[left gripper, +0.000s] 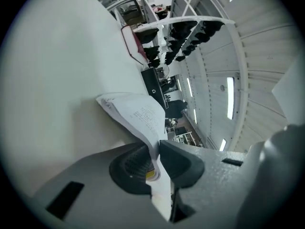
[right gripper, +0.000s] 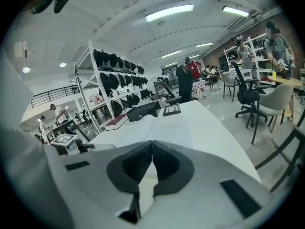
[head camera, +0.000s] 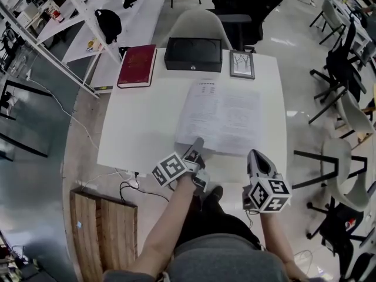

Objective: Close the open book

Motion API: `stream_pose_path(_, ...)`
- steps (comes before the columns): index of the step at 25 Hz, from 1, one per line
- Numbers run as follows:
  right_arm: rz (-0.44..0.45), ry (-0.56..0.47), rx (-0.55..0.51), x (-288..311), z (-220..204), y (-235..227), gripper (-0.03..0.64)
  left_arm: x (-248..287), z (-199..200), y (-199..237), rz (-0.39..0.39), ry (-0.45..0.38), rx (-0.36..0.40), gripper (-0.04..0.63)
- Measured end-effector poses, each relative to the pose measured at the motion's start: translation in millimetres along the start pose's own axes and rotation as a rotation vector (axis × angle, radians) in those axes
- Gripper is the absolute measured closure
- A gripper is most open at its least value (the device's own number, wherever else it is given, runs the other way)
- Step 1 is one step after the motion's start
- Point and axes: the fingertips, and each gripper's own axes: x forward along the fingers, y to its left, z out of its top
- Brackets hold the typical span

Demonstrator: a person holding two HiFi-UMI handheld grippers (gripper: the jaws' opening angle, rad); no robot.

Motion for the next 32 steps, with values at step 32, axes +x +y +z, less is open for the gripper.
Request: stream_pose_path(32,-0.158,-0.117,0.125,-56,0,-43,0.614,39,-70,-49,0.131,0.415,0.890,0.571)
